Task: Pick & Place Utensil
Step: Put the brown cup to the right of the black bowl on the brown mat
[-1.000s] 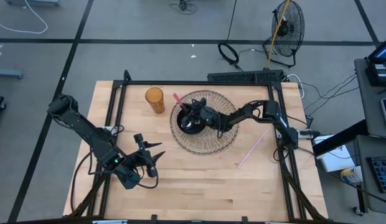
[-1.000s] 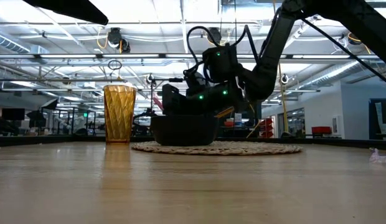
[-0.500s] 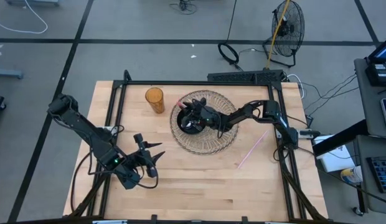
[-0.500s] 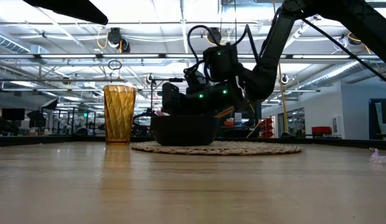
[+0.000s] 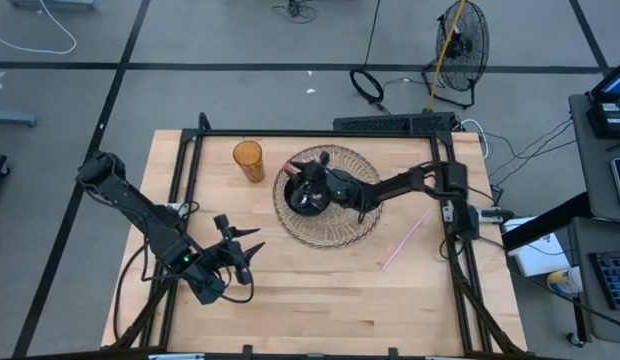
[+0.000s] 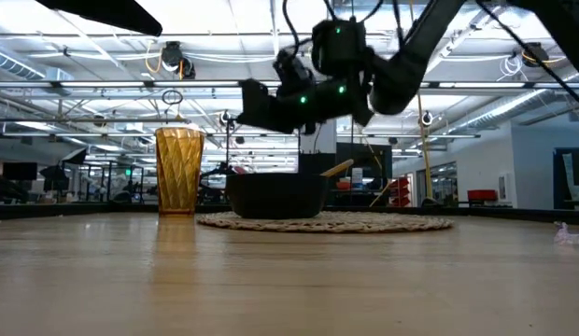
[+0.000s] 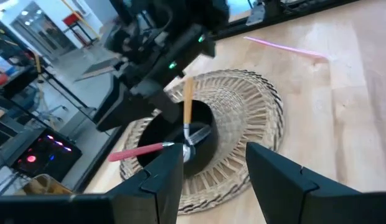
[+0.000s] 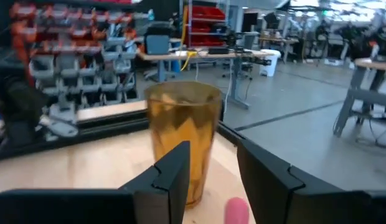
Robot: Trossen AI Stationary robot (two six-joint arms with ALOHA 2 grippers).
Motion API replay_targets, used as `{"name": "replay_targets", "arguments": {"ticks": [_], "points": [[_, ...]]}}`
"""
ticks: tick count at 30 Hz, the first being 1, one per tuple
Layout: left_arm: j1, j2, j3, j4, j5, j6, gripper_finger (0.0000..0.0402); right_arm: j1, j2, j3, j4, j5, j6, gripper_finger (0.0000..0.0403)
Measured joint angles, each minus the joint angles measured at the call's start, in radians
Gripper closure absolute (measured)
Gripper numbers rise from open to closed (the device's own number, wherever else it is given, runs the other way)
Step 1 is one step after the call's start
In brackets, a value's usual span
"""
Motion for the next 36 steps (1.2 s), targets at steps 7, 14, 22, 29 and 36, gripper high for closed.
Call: {"name": "replay_targets", "arguments": {"ticks": [7, 14, 22, 29, 36], "points": [[0.010, 0.000, 0.000, -0.043, -0.041, -0.015, 0.0220, 0.079, -0.173, -0.063, -0.168, -0.001, -0.164, 0.0271], [0.051, 0.000, 0.000, -0.085, -0.036, -0.046, 0.0220, 0.168, -0.391, -0.243, -0.268, -0.122, -0.227, 0.0271], [0.139, 0.000, 0.000, -0.124, -0.036, 0.044, 0.0220, 0.267, -0.673, -0.529, -0.271, -0.133, -0.220, 0.0271], [0.348, -0.034, 0.000, -0.251, 0.081, 0.067, 0.0220, 0.364, -0.878, -0.743, -0.262, -0.285, -0.147, 0.0271], [0.597, -0.134, 0.000, -0.252, 0.220, 0.287, 0.0220, 0.466, -0.952, -0.843, -0.252, -0.313, -0.077, 0.0271]]}}
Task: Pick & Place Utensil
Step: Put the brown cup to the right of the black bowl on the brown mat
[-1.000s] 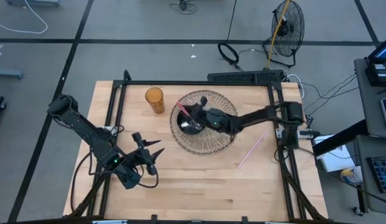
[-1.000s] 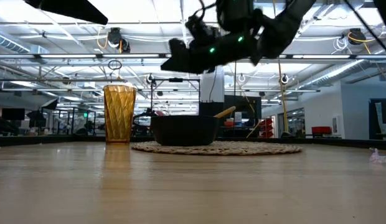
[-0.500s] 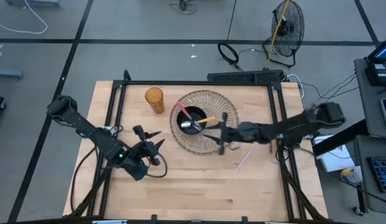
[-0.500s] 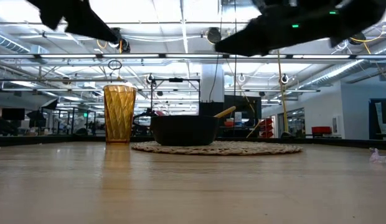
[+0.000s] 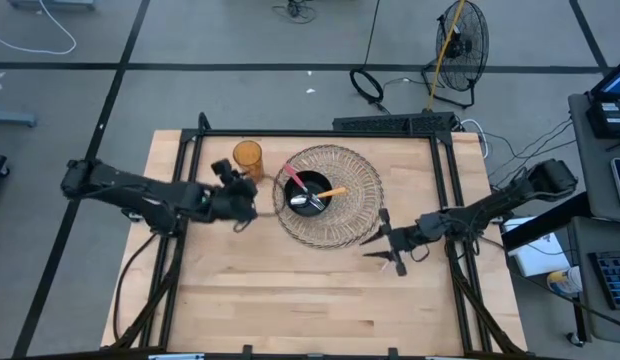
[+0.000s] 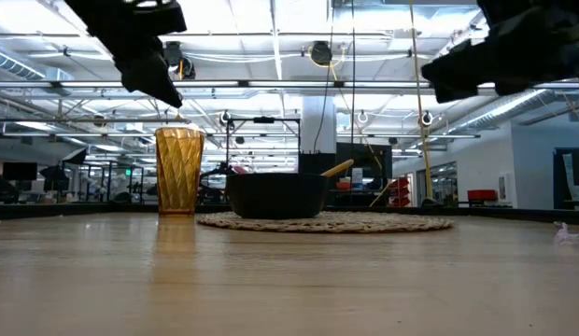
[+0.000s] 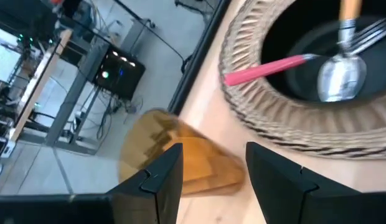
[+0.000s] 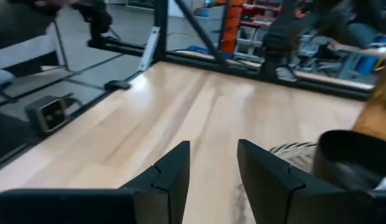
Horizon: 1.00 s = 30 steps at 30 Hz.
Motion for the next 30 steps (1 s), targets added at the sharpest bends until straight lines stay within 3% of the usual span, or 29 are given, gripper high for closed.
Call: {"name": "replay_targets", "arguments": {"ticks": [9, 14, 23, 30], "points": [[0.304, -0.111, 0.000, 0.089, 0.418, 0.365, 0.0220, 0.053, 0.000, -0.016, 0.004, 0.004, 0.043, 0.0271], [0.465, -0.089, 0.000, 0.107, 0.597, 0.440, 0.0220, 0.054, 0.000, -0.016, 0.011, 0.005, 0.053, 0.0271], [0.593, -0.017, 0.000, 0.097, 0.689, 0.472, 0.0220, 0.052, 0.000, -0.016, 0.011, 0.005, 0.067, 0.0271], [0.624, 0.022, 0.000, 0.054, 0.711, 0.438, 0.0221, 0.052, 0.000, -0.016, 0.011, 0.006, 0.067, 0.0271]]}}
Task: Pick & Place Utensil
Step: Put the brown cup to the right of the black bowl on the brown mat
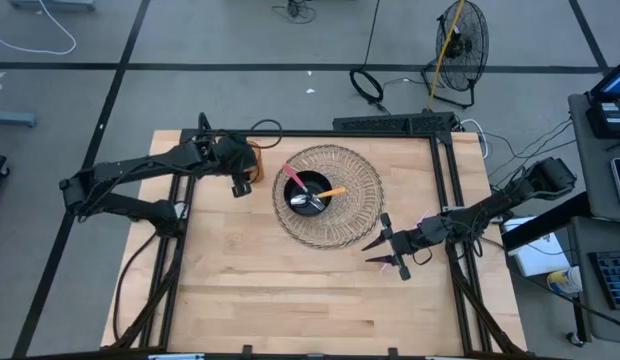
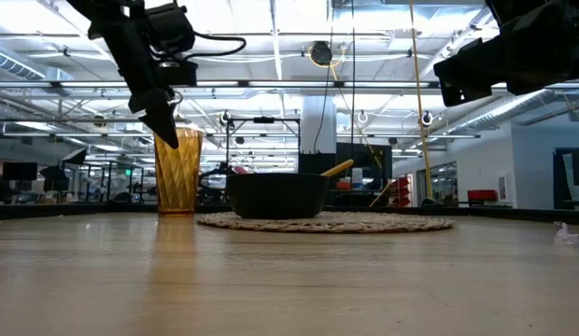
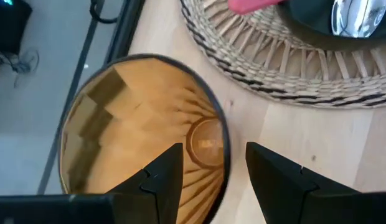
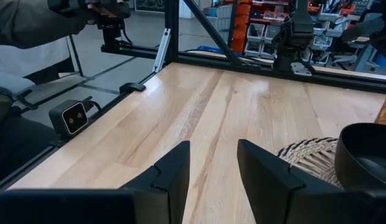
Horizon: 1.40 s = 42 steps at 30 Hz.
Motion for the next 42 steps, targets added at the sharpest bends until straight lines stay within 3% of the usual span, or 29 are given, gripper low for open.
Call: {"name": "replay_targets", "arguments": {"ticks": [4, 14, 31, 42], "points": [[0.001, -0.002, 0.000, -0.007, -0.001, -0.011, 0.0251, 0.000, 0.000, 0.000, 0.000, 0.000, -0.001, 0.0271], [0.001, -0.002, 0.000, -0.029, 0.005, -0.022, 0.0390, 0.000, 0.000, 0.000, 0.000, 0.001, -0.004, 0.0271], [-0.077, -0.028, 0.000, -0.104, 0.004, -0.083, 0.0385, -0.001, 0.000, 0.000, -0.019, 0.054, -0.004, 0.0271], [-0.205, -0.145, 0.000, -0.161, 0.005, -0.180, 0.0393, -0.002, 0.000, 0.000, -0.016, 0.054, -0.011, 0.0271]]}}
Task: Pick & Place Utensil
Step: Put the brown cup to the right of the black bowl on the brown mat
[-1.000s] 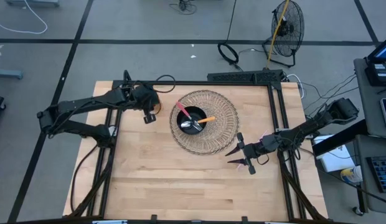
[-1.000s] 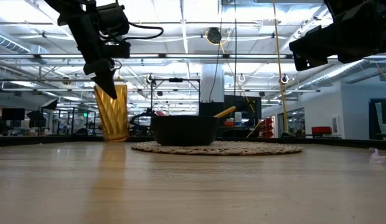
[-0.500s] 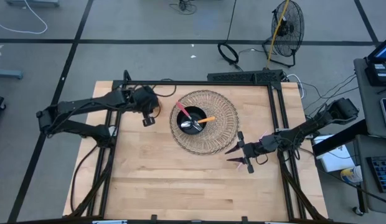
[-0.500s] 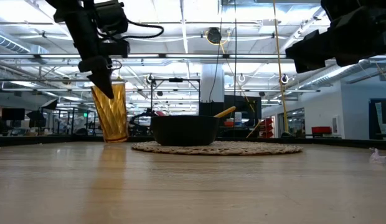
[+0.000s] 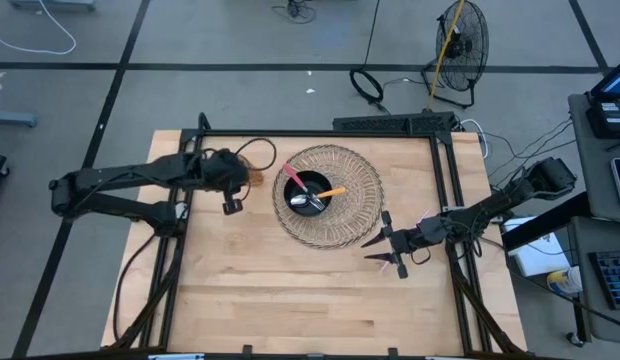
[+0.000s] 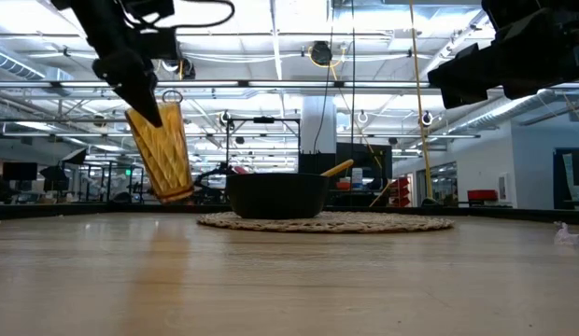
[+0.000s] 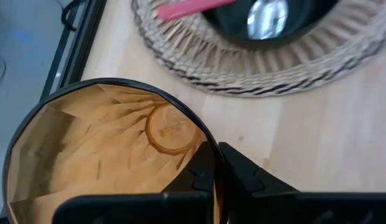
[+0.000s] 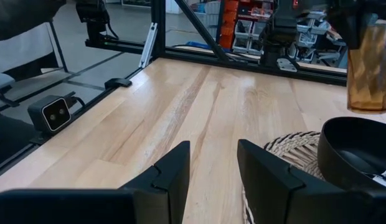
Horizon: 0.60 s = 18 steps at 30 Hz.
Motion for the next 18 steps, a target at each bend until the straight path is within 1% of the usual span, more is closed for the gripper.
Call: {"name": "replay_targets", "arguments": {"ticks": [6, 9, 11, 15, 18], "points": [[-0.103, -0.071, 0.000, -0.012, 0.001, -0.079, 0.0383, -0.001, 0.000, 0.000, 0.001, 0.001, -0.014, 0.0271], [-0.162, -0.090, 0.000, -0.005, 0.001, -0.107, 0.0393, -0.002, 0.000, 0.000, 0.001, 0.002, -0.019, 0.0271], [-0.201, -0.093, 0.000, 0.005, 0.000, -0.127, 0.0394, -0.002, 0.000, 0.000, 0.001, 0.002, -0.024, 0.0271], [-0.270, -0.088, 0.000, 0.051, 0.001, -0.156, 0.0382, -0.002, 0.000, 0.000, 0.001, 0.002, -0.024, 0.0271], [-0.318, -0.081, 0.000, 0.097, 0.001, -0.160, 0.0385, -0.002, 0.000, 0.000, 0.001, 0.001, -0.024, 0.0271]]}}
